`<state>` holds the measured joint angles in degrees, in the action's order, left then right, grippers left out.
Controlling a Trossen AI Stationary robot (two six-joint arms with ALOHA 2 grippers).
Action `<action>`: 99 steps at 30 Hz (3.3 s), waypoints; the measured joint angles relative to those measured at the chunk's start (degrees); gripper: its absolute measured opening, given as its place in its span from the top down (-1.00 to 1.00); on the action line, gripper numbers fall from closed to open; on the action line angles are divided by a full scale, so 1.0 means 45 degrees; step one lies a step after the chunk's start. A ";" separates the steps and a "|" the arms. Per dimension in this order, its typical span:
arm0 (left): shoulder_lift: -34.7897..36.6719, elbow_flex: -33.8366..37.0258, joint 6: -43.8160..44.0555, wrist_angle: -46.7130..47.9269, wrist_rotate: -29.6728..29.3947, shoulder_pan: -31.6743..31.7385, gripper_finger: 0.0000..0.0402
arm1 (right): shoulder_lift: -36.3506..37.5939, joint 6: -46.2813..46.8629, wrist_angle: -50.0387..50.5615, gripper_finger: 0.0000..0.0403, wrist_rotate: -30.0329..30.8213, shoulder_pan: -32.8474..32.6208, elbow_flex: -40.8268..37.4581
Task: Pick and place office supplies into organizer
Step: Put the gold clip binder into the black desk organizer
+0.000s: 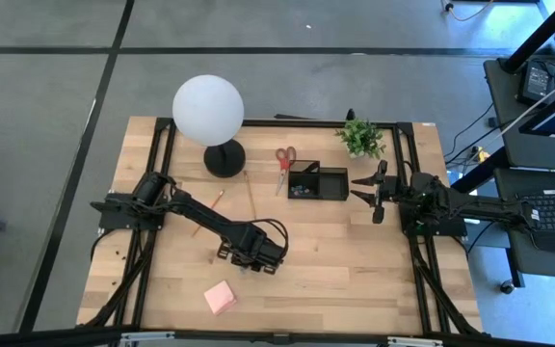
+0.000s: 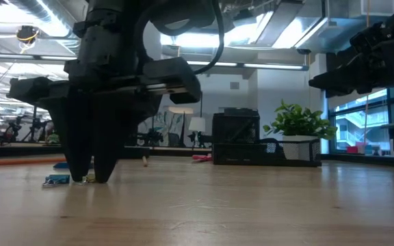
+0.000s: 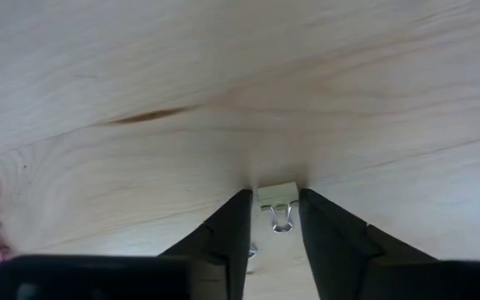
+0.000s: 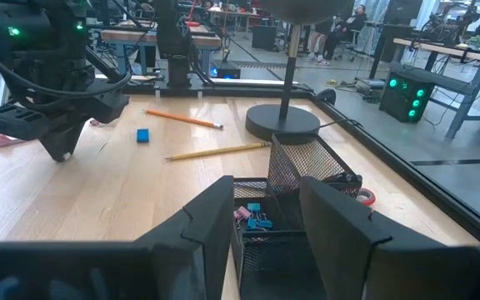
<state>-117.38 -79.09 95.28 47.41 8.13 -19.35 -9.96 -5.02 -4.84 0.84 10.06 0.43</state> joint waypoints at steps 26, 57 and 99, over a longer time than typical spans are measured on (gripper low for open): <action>0.0236 0.0034 -0.1336 -0.0216 -0.0786 0.0080 0.66 | 0.0005 0.0000 0.0002 0.28 0.0000 -0.0002 0.0000; 0.2433 -0.0005 -1.2304 -0.6102 -0.6048 0.4805 0.66 | 0.0005 0.0000 -0.0141 0.28 0.0000 -0.0004 0.0000; 0.0068 -0.0010 -1.3839 -0.8211 -0.5430 0.5668 0.62 | 0.0005 0.0010 -0.0099 0.28 0.0029 0.0000 0.0000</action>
<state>-117.08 -79.13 33.01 10.46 -16.31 6.15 -9.93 -4.97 -5.28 0.97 10.07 0.43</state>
